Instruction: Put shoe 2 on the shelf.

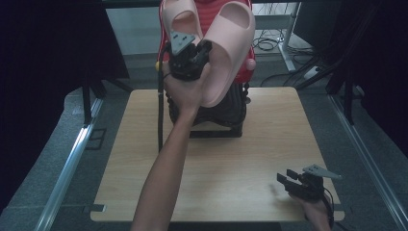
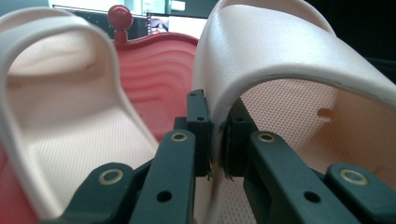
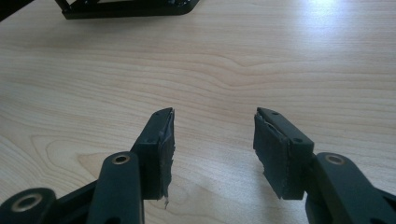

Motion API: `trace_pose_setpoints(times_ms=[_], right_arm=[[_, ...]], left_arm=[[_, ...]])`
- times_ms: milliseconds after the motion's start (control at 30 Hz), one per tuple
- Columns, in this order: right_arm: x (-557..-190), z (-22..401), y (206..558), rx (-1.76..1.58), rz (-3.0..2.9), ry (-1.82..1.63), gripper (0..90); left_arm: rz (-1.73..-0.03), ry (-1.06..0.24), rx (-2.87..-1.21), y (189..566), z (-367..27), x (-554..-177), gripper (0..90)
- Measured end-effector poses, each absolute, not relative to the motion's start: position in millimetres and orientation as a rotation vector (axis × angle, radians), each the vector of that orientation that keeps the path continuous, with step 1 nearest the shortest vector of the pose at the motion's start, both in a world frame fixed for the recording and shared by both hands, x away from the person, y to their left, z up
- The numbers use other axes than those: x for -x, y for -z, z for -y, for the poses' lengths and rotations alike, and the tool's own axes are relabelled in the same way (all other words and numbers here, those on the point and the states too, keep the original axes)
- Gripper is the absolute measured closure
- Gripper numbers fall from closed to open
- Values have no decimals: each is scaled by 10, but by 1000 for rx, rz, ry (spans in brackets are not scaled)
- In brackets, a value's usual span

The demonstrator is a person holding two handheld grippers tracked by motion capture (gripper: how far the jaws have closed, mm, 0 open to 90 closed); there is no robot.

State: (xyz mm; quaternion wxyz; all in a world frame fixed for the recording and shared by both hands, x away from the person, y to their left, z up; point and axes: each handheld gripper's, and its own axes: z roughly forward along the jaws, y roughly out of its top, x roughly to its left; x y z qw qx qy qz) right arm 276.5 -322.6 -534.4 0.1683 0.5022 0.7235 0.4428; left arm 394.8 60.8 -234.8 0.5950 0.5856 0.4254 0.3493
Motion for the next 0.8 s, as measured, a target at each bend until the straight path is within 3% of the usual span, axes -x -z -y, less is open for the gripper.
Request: trace_pose_setpoints(times_ms=[467, 800], right_arm=[[-2740, 3226, 5345, -1431, -2056, -1264, 482], [-2710, 3240, 5316, -1445, -2044, -1278, 483]], left_arm=[[-1143, -852, -1328, 1965, -348, -4593, 839], [-1232, -844, -1313, 1908, -182, -4974, 839]])
